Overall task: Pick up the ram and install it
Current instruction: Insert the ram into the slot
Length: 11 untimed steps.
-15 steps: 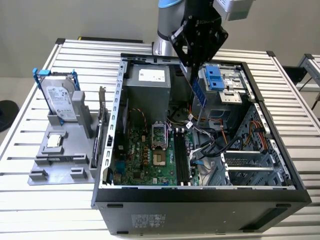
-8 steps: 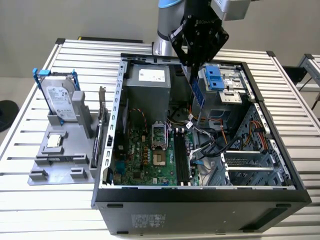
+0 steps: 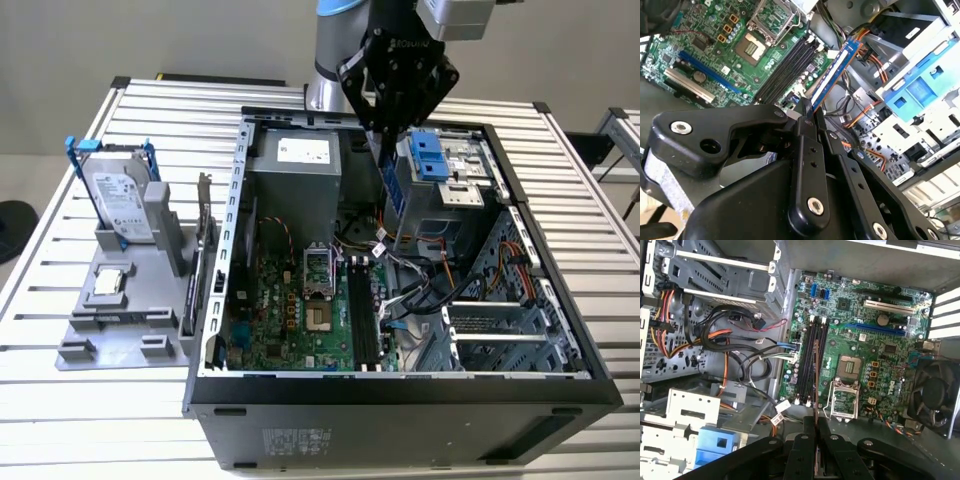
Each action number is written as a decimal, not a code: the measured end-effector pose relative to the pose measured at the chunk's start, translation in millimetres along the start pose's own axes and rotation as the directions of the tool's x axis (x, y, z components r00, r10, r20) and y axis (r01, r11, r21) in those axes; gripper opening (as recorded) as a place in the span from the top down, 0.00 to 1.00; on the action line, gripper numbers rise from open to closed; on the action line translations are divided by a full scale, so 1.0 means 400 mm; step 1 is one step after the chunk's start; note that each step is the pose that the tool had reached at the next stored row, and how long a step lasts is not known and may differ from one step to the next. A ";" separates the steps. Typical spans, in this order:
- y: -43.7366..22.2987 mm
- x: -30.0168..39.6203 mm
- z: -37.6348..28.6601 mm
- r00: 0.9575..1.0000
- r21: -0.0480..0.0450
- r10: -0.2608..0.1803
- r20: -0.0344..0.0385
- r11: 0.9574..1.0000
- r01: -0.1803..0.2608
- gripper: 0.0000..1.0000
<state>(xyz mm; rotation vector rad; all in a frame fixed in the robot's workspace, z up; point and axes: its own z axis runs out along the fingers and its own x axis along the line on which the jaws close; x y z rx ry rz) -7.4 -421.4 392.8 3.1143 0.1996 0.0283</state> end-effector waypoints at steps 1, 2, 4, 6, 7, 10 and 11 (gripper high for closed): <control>0.000 0.000 0.000 1.000 0.000 0.009 0.000 1.000 -0.009 1.00; 0.000 0.000 0.000 1.000 0.000 0.018 0.000 1.000 -0.018 1.00; 0.000 0.000 0.000 0.999 -0.001 0.035 0.001 0.999 -0.035 1.00; 0.000 0.000 0.000 0.999 -0.001 0.048 0.001 0.999 -0.048 1.00; 0.000 0.000 0.000 0.999 -0.001 0.048 0.001 0.999 -0.048 1.00; 0.000 0.000 0.000 0.999 -0.001 0.048 0.001 0.999 -0.048 1.00; 0.000 0.000 0.000 0.999 -0.001 0.048 0.001 0.999 -0.048 1.00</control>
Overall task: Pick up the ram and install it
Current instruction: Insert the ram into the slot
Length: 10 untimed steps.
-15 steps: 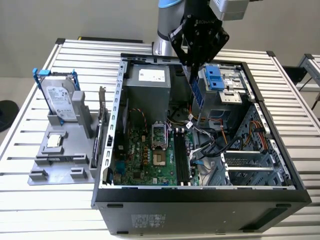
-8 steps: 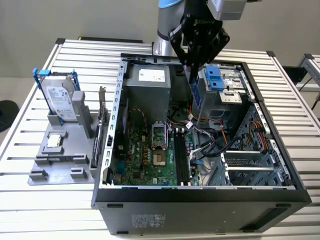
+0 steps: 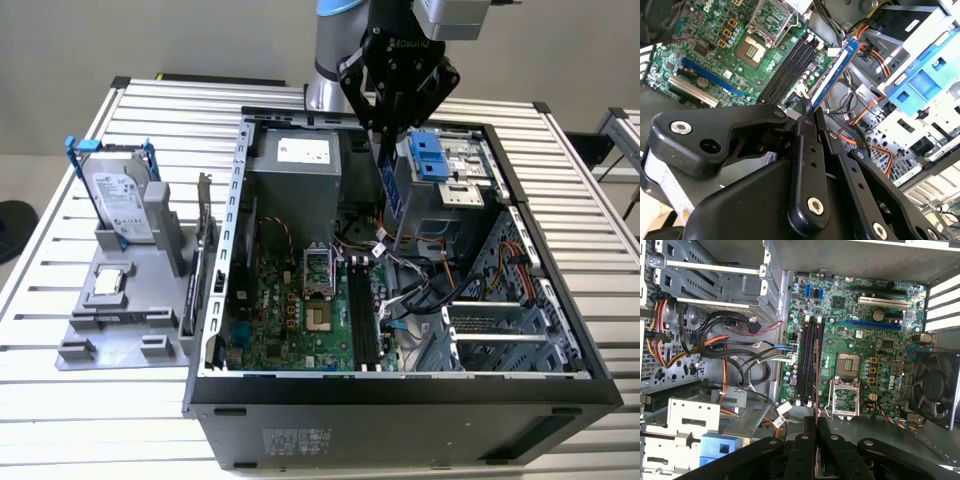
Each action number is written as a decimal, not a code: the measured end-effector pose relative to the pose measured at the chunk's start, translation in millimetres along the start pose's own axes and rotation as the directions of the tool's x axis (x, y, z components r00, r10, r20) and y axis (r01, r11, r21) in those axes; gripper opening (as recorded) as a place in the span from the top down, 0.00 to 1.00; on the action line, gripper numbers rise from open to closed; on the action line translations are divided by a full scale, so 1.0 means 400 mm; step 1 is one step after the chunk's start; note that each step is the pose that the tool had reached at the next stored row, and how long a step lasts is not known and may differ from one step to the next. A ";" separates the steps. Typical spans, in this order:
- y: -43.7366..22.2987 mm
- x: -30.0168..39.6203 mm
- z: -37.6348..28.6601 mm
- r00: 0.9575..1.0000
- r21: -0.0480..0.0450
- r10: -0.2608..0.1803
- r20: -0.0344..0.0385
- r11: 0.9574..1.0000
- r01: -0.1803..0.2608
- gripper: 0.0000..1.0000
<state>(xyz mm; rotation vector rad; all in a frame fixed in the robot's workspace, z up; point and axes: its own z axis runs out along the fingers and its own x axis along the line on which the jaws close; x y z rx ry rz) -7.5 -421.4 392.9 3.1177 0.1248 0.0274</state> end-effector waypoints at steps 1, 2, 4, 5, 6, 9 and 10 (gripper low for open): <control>0.000 0.000 0.000 1.000 0.000 0.000 0.000 1.000 0.000 1.00; 0.000 0.000 0.000 1.000 0.000 0.000 0.000 1.000 0.000 1.00; 0.000 0.000 0.000 1.000 0.000 0.000 0.000 1.000 0.000 1.00; 0.000 0.000 0.000 1.000 0.000 0.000 0.000 1.000 0.000 1.00; 0.000 0.000 0.000 1.000 0.000 0.000 0.000 1.000 0.000 1.00; 0.000 0.000 0.000 1.000 0.000 0.000 0.000 1.000 0.000 1.00; 0.000 0.000 0.000 1.000 0.000 0.000 0.000 1.000 0.000 1.00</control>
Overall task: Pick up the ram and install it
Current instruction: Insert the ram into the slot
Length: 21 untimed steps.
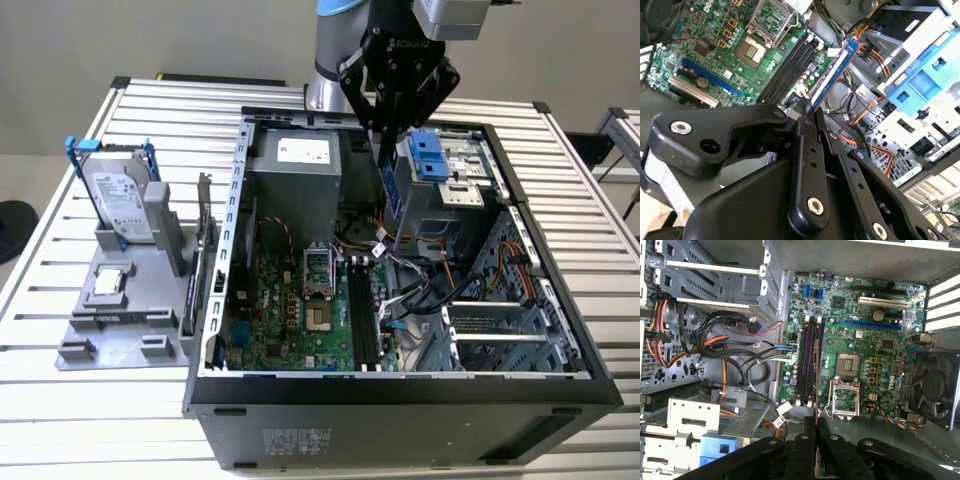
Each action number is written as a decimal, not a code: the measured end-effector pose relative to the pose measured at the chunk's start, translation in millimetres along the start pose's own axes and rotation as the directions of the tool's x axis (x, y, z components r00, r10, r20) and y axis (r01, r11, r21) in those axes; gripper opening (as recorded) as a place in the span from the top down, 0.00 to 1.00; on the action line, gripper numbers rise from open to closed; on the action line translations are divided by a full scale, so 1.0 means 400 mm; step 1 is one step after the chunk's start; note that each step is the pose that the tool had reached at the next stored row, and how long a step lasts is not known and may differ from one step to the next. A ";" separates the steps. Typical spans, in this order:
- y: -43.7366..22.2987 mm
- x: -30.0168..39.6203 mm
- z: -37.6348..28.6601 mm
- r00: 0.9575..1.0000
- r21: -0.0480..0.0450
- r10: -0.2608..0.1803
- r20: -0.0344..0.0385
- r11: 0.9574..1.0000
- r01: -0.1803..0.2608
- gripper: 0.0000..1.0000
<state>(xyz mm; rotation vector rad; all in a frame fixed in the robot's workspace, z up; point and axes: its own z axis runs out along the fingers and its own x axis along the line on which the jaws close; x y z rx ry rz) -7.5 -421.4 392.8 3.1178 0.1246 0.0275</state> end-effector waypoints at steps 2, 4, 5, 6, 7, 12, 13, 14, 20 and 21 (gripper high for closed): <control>0.000 0.000 0.000 1.000 0.000 0.000 0.000 1.000 0.000 1.00; 0.000 0.000 0.001 1.000 0.000 0.000 0.000 1.000 0.000 1.00; 0.000 0.000 0.001 1.000 0.000 0.000 0.000 1.000 0.000 1.00; 0.000 0.000 0.002 1.000 0.000 0.000 0.000 1.000 0.000 1.00; 0.000 0.000 0.002 1.000 0.000 0.000 0.000 1.000 0.000 1.00; 0.000 0.000 0.007 1.000 0.000 0.000 0.000 1.000 0.000 1.00; 0.000 0.000 0.008 1.000 0.000 0.000 0.000 1.000 0.000 1.00; 0.000 0.000 0.009 1.000 0.000 0.000 0.000 1.000 0.000 1.00; 0.000 0.001 0.013 1.000 0.000 0.000 0.000 1.000 0.000 1.00; 0.000 0.002 0.014 1.000 0.000 0.000 0.000 1.000 0.000 1.00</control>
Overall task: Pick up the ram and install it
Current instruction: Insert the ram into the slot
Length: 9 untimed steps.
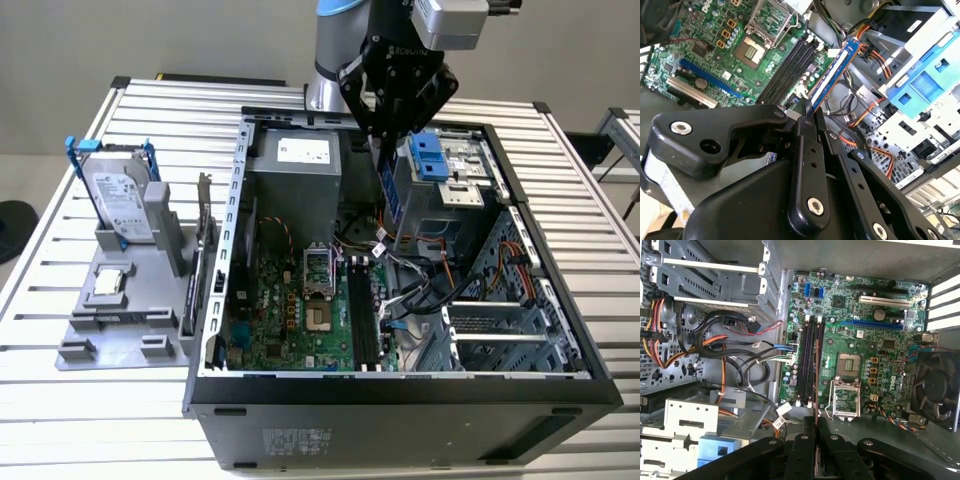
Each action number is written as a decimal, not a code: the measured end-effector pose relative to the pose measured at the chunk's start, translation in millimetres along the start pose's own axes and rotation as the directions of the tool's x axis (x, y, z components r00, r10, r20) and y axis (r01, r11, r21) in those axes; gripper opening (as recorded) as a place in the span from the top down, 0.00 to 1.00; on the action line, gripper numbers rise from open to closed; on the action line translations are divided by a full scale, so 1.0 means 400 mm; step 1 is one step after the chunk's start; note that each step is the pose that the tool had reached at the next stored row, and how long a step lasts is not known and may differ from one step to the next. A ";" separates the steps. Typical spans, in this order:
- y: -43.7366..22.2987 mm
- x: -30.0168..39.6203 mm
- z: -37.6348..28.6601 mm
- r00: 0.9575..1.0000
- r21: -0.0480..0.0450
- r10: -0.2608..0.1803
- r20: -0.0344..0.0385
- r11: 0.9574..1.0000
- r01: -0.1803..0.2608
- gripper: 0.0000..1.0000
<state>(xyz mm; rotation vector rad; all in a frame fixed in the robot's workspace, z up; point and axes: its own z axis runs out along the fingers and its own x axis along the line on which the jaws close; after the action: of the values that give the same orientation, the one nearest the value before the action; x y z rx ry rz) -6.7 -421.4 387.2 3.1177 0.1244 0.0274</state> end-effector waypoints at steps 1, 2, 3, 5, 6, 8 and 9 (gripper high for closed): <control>0.000 0.000 0.001 1.000 0.000 0.000 0.000 1.000 0.000 1.00; 0.000 0.000 0.002 1.000 0.000 0.000 0.000 1.000 0.000 1.00; 0.000 0.001 0.003 1.000 0.000 0.000 0.000 1.000 0.000 1.00; 0.000 0.001 0.004 1.000 0.000 0.000 0.000 1.000 0.000 1.00; 0.000 0.001 0.005 1.000 0.000 0.000 0.000 1.000 0.000 1.00; 0.000 0.002 0.007 1.000 0.000 0.000 0.000 1.000 0.000 1.00; 0.000 0.002 0.008 1.000 0.000 0.000 0.000 1.000 0.000 1.00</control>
<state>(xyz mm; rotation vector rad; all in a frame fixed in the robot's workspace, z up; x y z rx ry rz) -5.9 -421.4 384.1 3.1178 0.1245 0.0275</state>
